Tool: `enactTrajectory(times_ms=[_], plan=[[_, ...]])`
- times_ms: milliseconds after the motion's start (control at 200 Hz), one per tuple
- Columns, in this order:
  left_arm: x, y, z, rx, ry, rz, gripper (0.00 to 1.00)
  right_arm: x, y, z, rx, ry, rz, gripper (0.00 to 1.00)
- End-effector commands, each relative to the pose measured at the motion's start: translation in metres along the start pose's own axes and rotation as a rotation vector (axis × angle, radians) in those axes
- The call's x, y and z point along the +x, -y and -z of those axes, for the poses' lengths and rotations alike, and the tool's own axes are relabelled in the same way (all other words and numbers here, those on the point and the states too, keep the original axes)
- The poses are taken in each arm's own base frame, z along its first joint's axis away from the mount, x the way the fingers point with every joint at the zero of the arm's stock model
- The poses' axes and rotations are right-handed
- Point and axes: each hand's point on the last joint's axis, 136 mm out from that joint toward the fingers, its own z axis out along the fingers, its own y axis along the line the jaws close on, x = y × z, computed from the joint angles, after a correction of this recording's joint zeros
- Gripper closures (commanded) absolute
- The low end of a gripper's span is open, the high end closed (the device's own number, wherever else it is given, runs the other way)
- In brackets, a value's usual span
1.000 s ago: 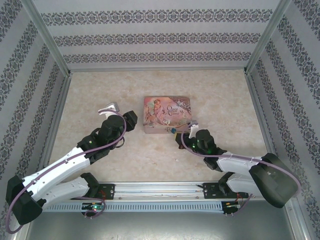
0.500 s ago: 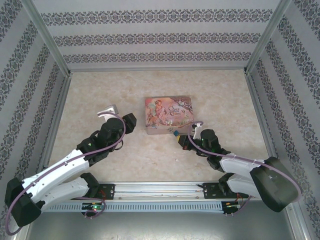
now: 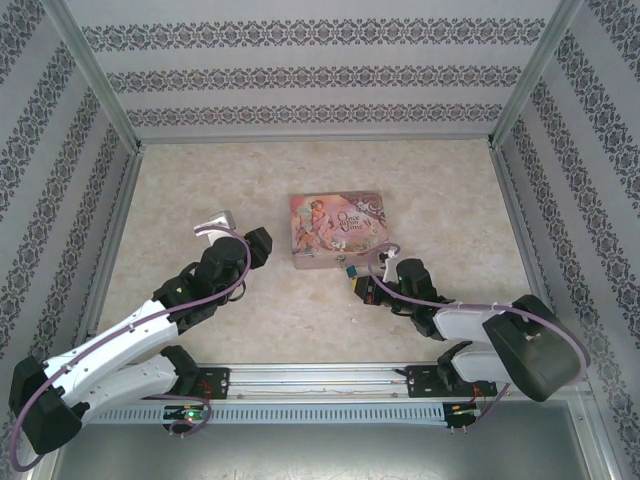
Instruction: Unlock the padlock with the key
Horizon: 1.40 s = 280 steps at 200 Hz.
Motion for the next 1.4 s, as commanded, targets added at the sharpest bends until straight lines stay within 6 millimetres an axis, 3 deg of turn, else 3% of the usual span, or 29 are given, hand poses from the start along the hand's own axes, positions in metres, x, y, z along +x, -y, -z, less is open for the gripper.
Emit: enactTrajectory(times_ms=[0,739,889,1229,1394], plan=[[-0.008,-0.003,0.002,-0.003,0.039,0.001,0.43,-0.003,0.006,-0.004,0.013,0.004,-0.025,1.0],[-0.009,-0.008,0.005,-0.018,0.051,0.008,0.42,-0.002,0.007,-0.028,-0.034,-0.033,-0.103,1.0],[-0.01,-0.009,0.004,-0.02,0.053,0.011,0.42,-0.003,0.007,-0.029,-0.035,-0.033,-0.101,0.95],[-0.008,-0.007,0.0,-0.022,0.05,0.019,0.42,-0.004,0.007,-0.026,-0.035,-0.024,-0.096,0.72],[-0.007,-0.006,-0.002,-0.024,0.047,0.013,0.41,-0.005,0.008,-0.022,-0.024,-0.01,-0.089,0.66]])
